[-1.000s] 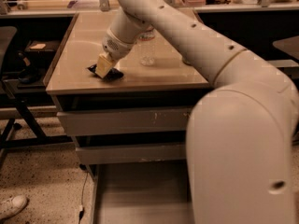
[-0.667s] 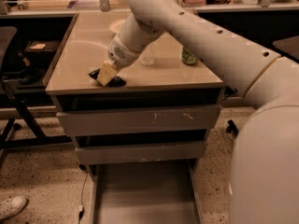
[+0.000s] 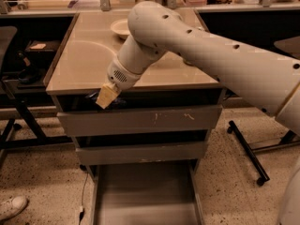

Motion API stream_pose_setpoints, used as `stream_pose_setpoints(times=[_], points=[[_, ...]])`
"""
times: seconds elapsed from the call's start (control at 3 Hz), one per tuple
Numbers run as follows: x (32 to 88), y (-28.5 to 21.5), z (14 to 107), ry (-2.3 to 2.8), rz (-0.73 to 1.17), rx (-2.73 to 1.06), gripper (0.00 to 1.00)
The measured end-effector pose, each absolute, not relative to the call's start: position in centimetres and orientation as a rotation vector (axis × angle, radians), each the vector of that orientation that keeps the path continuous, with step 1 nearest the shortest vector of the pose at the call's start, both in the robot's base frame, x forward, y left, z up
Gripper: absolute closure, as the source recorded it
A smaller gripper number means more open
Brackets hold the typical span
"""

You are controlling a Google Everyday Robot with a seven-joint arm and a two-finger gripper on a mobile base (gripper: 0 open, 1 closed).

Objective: Place rxbar blueberry into bottom drawer

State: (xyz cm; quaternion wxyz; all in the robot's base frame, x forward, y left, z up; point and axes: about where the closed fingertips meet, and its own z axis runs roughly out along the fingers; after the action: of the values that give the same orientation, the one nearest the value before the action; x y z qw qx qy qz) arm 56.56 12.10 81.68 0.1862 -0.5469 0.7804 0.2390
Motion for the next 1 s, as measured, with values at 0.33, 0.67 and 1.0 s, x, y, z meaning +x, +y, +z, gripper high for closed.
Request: stream_pose_setpoints(times=[0.33, 0.67, 1.0], points=[[55.9, 11.9, 82.1, 2.199, 0.680, -1.532, 1.00], [52.5, 11.2, 81.9, 2.251, 0.728, -1.458, 1.00], [47.4, 9.6, 79.0, 2.363, 0.812, -1.366, 1.00]])
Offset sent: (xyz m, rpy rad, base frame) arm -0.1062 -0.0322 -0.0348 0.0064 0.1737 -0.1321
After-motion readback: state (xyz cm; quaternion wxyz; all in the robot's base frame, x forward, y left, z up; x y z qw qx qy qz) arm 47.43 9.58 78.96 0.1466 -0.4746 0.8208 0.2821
